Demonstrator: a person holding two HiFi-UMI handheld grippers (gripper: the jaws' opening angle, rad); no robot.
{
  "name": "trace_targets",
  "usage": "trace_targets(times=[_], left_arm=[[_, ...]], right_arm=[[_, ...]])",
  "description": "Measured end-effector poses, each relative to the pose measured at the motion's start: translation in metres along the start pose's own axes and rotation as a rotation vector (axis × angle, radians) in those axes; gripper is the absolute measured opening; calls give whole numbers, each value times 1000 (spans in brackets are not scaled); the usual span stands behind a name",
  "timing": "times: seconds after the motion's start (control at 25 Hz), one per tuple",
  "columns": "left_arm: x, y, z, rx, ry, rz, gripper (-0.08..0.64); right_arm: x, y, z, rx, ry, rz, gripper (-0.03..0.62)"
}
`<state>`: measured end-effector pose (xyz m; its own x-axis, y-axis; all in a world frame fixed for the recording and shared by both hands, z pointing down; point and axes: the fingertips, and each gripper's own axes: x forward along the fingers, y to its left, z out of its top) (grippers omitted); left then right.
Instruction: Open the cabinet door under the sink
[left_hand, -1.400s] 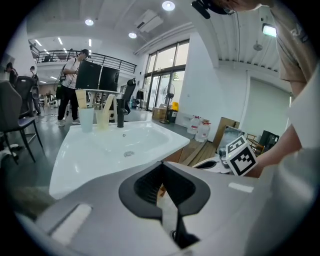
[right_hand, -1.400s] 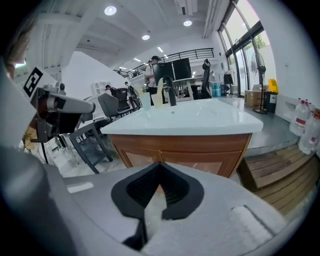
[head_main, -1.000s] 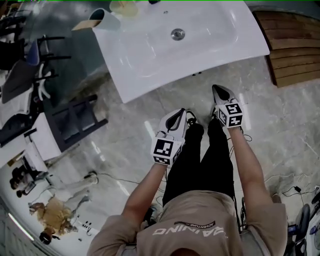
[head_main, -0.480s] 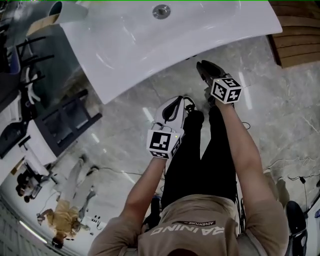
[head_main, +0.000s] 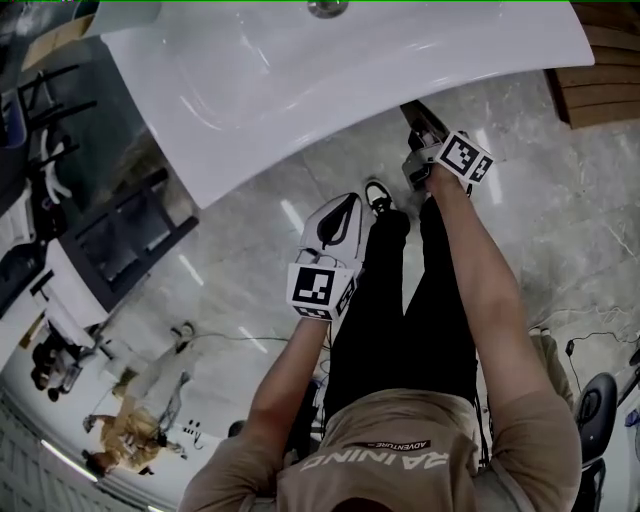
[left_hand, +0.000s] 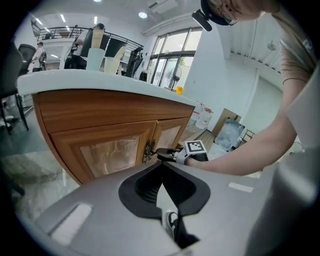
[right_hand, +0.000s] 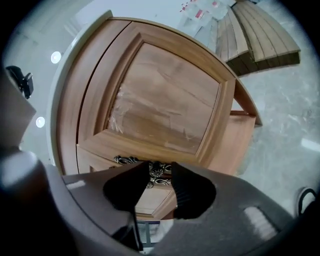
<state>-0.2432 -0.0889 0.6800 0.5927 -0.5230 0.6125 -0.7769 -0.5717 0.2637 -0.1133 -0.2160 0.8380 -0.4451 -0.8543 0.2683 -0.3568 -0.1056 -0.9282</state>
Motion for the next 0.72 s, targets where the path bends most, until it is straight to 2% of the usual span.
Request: trace_targets(times=[0.28, 0.48, 0.72], left_arm=[[3, 6, -4, -18, 0, -1, 18], [0, 7, -13, -11, 35, -10, 18], [-3, 8, -27, -6, 56, -29, 18]], right_arm=[[14, 3, -8, 80, -17, 97, 126], [16, 14, -9, 234, -51, 245, 92], [16, 13, -8, 332, -79, 315, 89]])
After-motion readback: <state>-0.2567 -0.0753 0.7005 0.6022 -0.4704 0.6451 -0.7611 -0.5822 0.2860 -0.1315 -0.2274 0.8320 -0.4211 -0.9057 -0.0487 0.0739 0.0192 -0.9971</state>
